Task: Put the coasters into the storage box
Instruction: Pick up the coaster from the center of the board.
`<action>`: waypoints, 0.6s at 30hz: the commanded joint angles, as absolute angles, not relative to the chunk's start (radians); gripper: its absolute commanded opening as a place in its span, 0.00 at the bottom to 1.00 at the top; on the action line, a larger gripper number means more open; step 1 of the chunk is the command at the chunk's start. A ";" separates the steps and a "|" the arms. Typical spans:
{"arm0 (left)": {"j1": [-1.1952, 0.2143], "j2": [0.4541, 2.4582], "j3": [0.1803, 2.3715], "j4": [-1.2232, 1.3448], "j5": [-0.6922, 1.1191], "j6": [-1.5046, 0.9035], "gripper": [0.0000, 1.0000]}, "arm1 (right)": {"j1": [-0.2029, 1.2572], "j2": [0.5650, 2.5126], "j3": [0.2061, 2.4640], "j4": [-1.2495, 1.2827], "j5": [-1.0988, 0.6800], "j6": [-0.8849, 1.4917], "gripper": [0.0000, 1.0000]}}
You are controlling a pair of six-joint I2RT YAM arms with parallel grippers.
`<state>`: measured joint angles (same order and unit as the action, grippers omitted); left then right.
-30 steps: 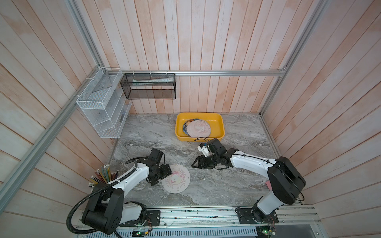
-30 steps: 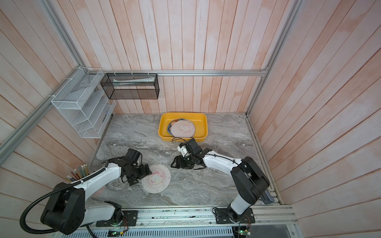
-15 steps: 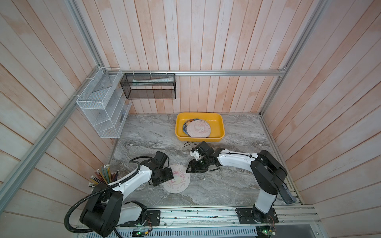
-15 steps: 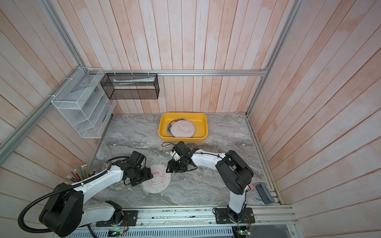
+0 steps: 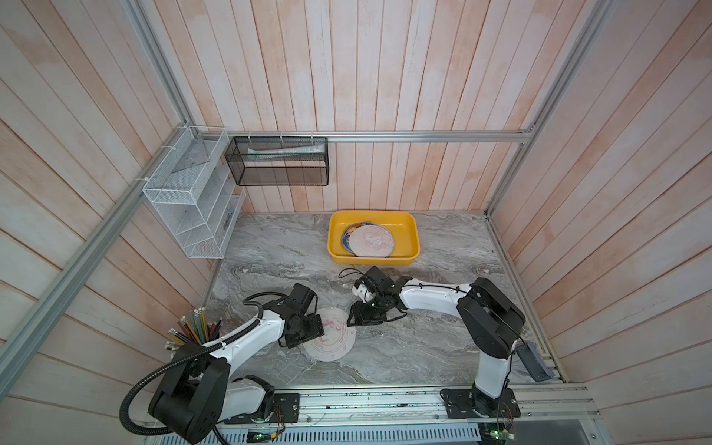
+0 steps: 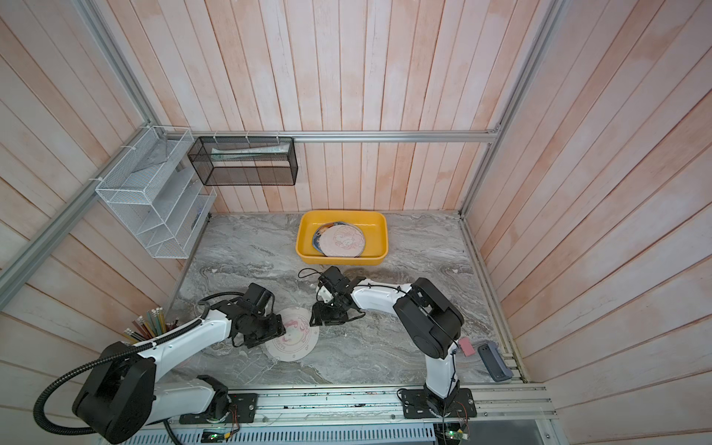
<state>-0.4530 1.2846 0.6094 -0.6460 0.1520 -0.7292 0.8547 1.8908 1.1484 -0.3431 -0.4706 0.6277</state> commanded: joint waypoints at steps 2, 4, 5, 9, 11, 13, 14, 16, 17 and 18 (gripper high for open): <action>-0.466 1.330 0.549 -0.611 0.198 -0.730 0.75 | 0.868 1.932 1.176 -0.379 -0.470 0.607 0.57; -0.467 1.331 0.547 -0.609 0.200 -0.729 0.75 | 0.870 1.941 1.184 -0.383 -0.475 0.603 0.57; -0.467 1.331 0.545 -0.606 0.204 -0.729 0.75 | 0.871 1.946 1.189 -0.388 -0.475 0.601 0.56; -0.469 1.332 0.541 -0.600 0.212 -0.732 0.74 | 0.879 1.965 1.206 -0.400 -0.477 0.594 0.55; -0.469 1.332 0.540 -0.598 0.213 -0.732 0.74 | 0.881 1.970 1.209 -0.401 -0.482 0.594 0.54; -0.468 1.332 0.540 -0.598 0.214 -0.733 0.74 | 0.882 1.973 1.210 -0.402 -0.483 0.594 0.53; -0.469 1.332 0.539 -0.598 0.214 -0.733 0.74 | 0.882 1.973 1.210 -0.402 -0.485 0.594 0.52; -0.470 1.332 0.539 -0.596 0.216 -0.733 0.74 | 0.882 1.973 1.211 -0.400 -0.485 0.594 0.50; -0.471 1.333 0.537 -0.597 0.218 -0.733 0.74 | 0.882 1.973 1.210 -0.398 -0.488 0.594 0.49; -0.471 1.333 0.538 -0.597 0.218 -0.733 0.74 | 0.883 1.973 1.209 -0.397 -0.489 0.594 0.47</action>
<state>-0.4595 1.2854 0.6029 -0.6193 0.1638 -0.7292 0.8700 1.9369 1.2015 -0.3618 -0.4816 0.6041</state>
